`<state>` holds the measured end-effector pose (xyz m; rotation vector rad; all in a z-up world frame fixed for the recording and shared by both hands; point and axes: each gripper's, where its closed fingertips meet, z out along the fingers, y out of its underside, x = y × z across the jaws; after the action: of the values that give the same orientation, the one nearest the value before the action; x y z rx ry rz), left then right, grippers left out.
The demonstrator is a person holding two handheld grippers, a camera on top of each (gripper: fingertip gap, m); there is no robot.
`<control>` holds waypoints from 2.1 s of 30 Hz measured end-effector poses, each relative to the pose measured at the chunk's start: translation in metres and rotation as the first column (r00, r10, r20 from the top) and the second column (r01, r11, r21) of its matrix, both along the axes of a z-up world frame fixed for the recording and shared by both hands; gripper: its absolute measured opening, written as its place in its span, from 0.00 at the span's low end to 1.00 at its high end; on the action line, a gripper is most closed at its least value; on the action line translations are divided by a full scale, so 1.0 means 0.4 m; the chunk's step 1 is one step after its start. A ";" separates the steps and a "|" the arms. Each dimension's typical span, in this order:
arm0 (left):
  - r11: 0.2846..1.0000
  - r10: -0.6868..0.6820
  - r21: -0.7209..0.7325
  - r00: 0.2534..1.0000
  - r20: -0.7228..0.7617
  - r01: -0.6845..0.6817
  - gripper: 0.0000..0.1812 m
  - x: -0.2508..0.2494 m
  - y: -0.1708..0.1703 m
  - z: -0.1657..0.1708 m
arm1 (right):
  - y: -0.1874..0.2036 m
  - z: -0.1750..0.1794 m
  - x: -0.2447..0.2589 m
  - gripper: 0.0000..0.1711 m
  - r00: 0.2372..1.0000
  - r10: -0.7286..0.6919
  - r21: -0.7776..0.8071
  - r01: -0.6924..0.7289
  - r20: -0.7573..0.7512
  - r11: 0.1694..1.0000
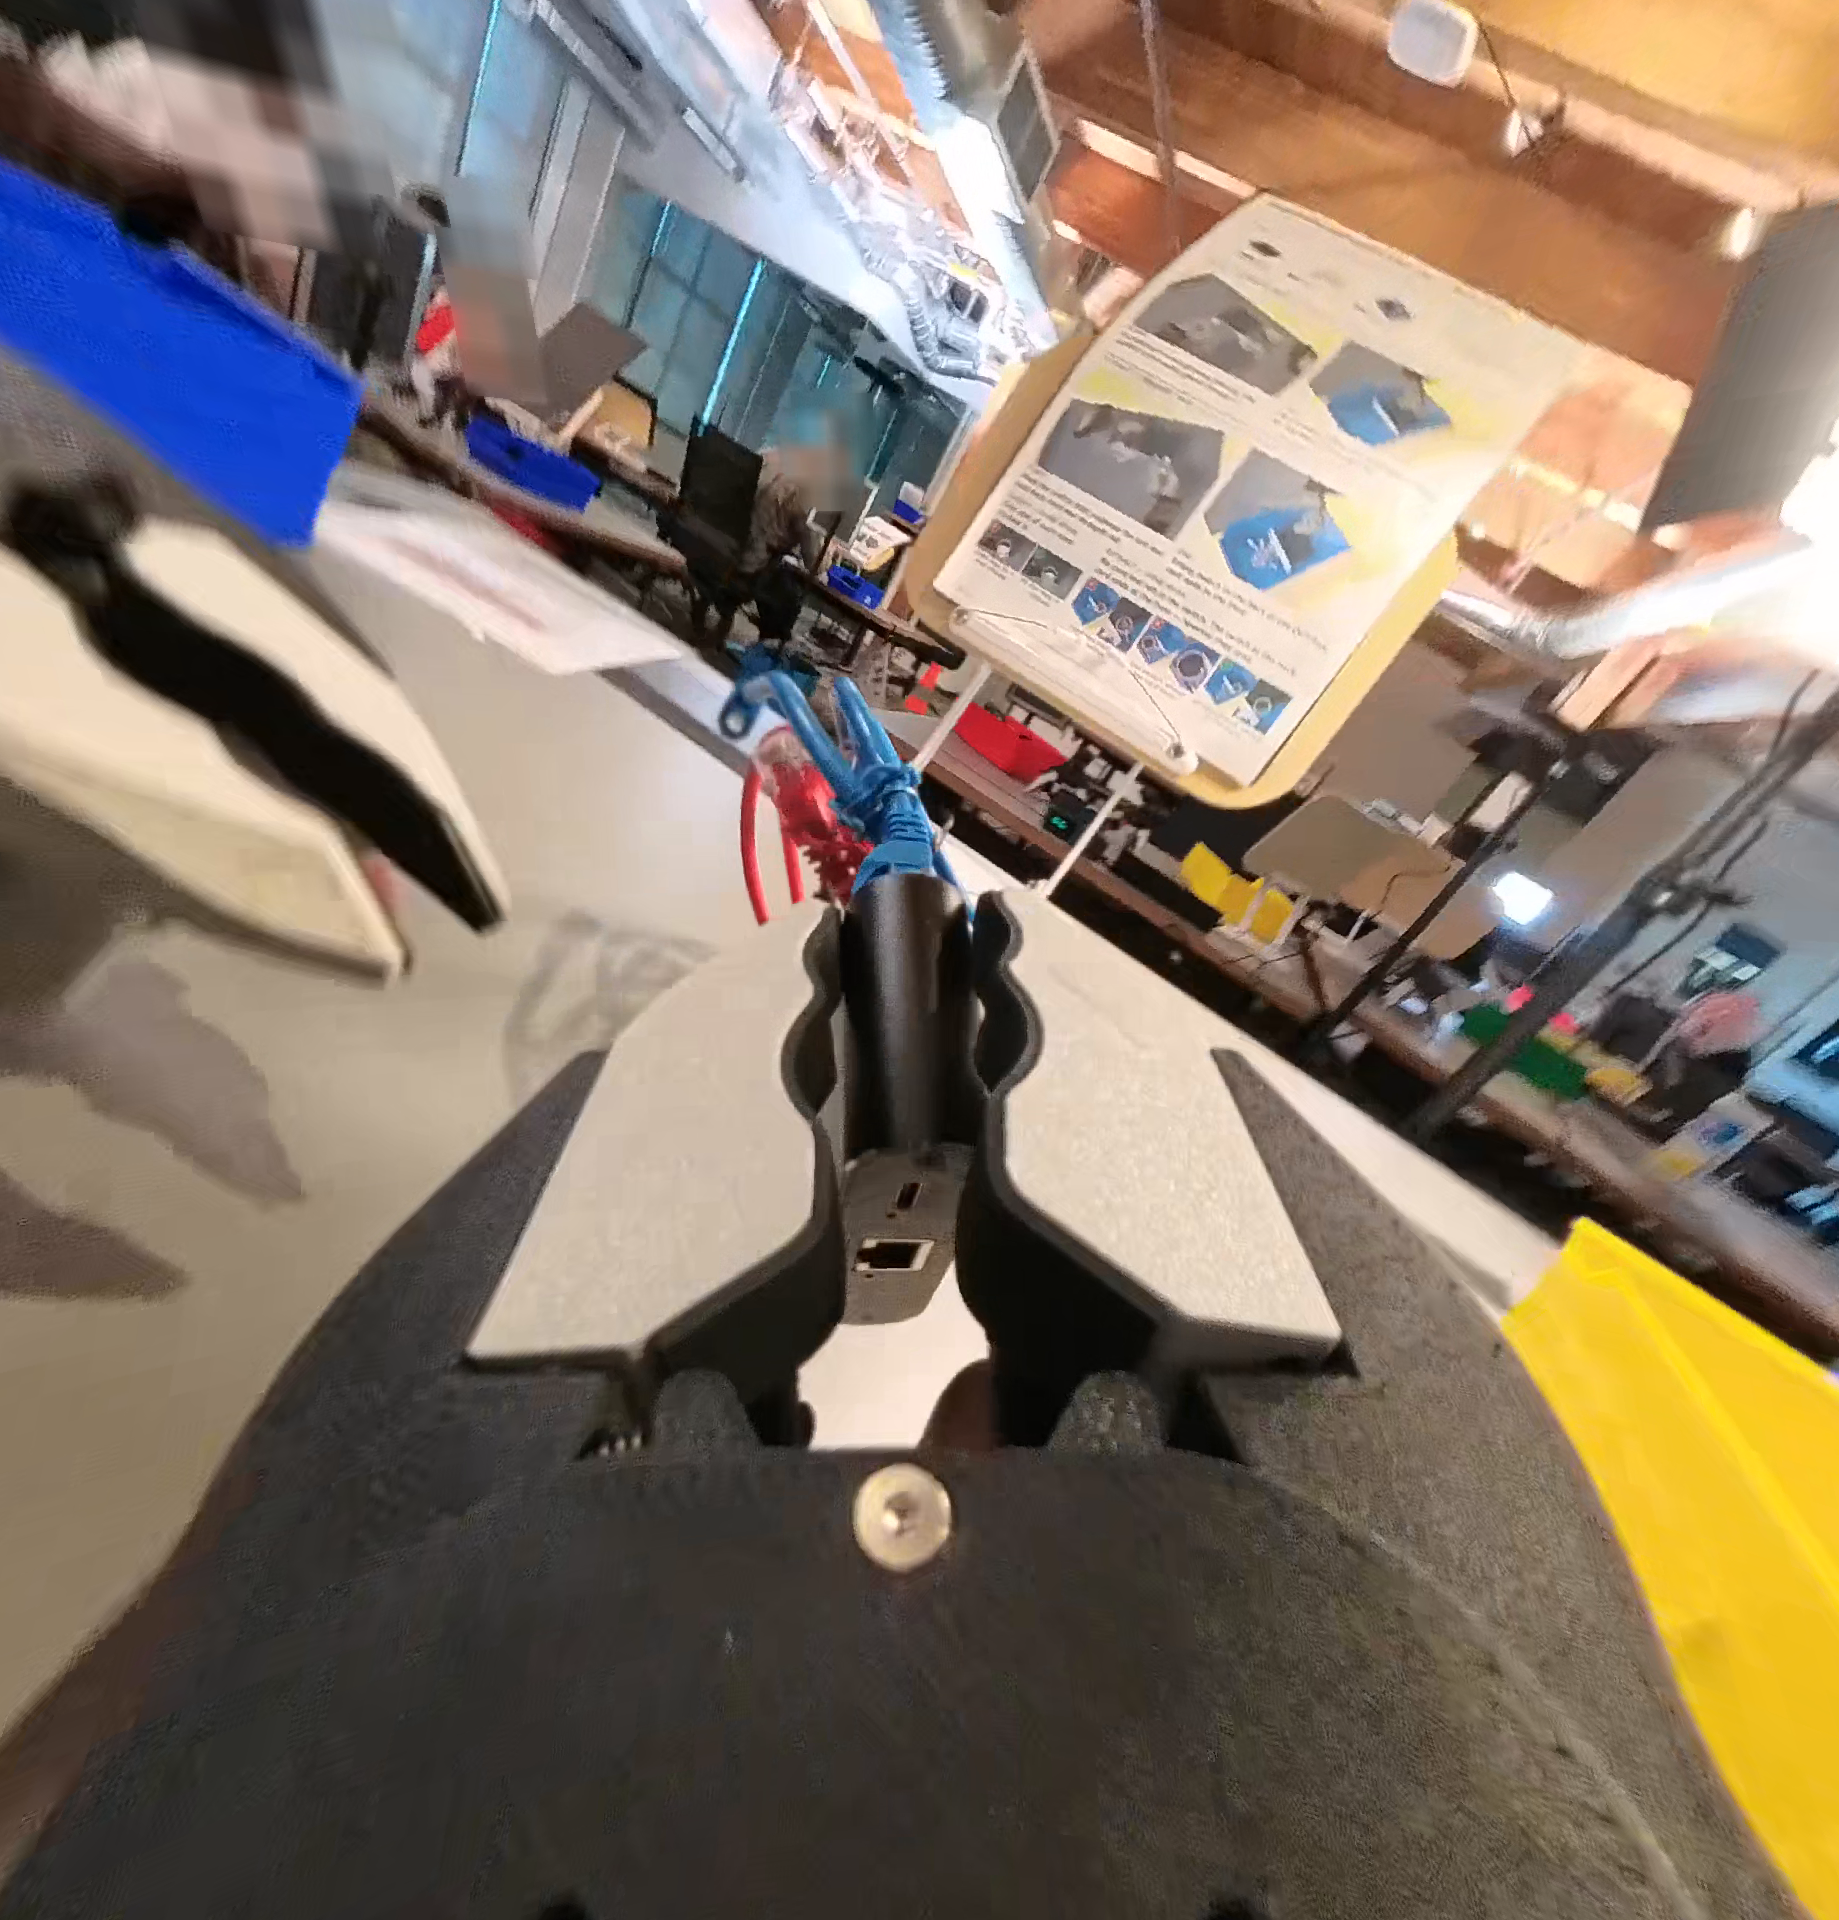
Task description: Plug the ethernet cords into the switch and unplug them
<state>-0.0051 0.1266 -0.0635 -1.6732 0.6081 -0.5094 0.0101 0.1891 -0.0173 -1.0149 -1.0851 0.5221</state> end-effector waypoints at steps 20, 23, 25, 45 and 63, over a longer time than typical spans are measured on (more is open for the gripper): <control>0.928 0.127 -0.289 0.532 0.837 0.233 0.44 0.051 0.102 0.039 | 0.002 0.071 -0.012 0.00 0.796 0.116 -0.564 -0.516 -0.595 0.645; 0.936 0.128 -0.276 0.520 0.844 0.218 0.39 0.049 0.106 0.042 | 0.006 0.051 -0.023 0.00 0.830 0.116 -0.587 -0.476 -0.545 0.655; 0.944 0.101 -0.258 0.562 0.821 0.206 0.34 0.052 0.097 0.047 | -0.001 0.052 -0.024 0.00 0.828 0.129 -0.584 -0.486 -0.546 0.650; 0.998 0.044 -0.035 0.999 0.004 -0.044 0.16 0.022 0.026 -0.007 | -0.091 -0.064 -0.011 0.32 0.839 0.543 -0.447 -0.481 0.014 0.754; 0.988 0.029 -0.149 0.894 0.447 0.043 0.34 0.012 -0.028 0.059 | -0.155 -0.012 -0.029 0.10 0.805 0.581 -0.475 -0.561 -0.121 0.678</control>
<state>-0.0003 0.1154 -0.0400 -1.6217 0.2370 -0.9373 -0.0017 0.1269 -0.0220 -1.1110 -1.3470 1.3590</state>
